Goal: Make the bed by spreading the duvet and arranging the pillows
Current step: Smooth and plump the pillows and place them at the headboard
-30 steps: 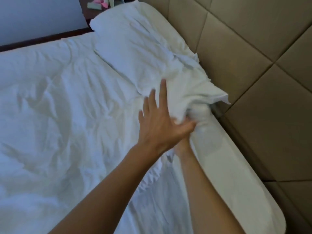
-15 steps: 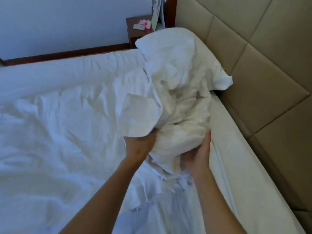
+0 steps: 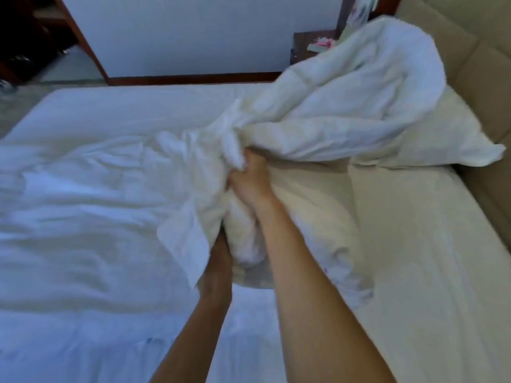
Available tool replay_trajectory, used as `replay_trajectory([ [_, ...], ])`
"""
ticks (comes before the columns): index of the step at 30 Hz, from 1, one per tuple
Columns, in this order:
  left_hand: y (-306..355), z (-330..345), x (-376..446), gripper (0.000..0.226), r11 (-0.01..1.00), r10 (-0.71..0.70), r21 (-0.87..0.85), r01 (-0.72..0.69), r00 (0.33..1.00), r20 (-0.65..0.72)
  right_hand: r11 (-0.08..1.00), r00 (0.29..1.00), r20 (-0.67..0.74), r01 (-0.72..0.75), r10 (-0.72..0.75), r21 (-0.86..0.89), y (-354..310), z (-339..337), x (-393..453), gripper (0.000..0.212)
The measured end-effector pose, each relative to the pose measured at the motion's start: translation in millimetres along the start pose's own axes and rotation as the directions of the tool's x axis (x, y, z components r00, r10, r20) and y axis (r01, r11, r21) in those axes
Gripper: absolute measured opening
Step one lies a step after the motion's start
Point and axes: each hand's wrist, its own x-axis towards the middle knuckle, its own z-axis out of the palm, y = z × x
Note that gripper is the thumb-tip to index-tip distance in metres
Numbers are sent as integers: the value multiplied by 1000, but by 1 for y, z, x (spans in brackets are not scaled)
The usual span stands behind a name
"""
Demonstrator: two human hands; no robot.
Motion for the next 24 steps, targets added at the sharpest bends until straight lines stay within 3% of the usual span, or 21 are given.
replay_trajectory([
  [2,-30,-58,19,20,984,-151,-95,148,988,-31,972,963,267,85,-24,-219,-11,81,-24,37],
  [4,-60,-127,34,18,910,-249,-305,281,958,140,940,875,473,68,106,-335,-10,160,-57,41],
  [6,-81,-186,45,27,738,-325,-529,420,907,266,931,831,505,-42,234,-363,1,201,-87,52],
  [8,-92,-236,57,38,634,-367,-623,458,887,279,923,849,447,-112,282,-369,10,221,-113,58],
  [10,-92,-268,70,41,660,-332,-594,460,888,319,890,867,380,-140,322,-435,18,233,-127,63],
  [13,-79,-271,90,50,811,-302,-394,432,887,350,816,869,317,-155,381,-557,11,238,-133,61],
  [16,-47,-253,100,54,902,-201,-254,349,860,468,895,928,204,-216,313,-390,-19,246,-145,44],
  [18,-23,-247,100,50,793,-91,-456,405,818,568,961,980,131,-113,149,-252,-42,251,-154,37],
  [20,-20,-252,101,44,602,-25,-648,467,822,569,973,970,225,-40,93,-228,-54,250,-161,47],
  [22,-38,-257,103,41,604,-179,-630,487,854,488,953,860,477,-35,182,-301,-51,247,-169,65],
  [24,-66,-261,101,49,704,-483,-412,578,815,319,936,751,608,-35,255,-349,-37,236,-181,65],
])
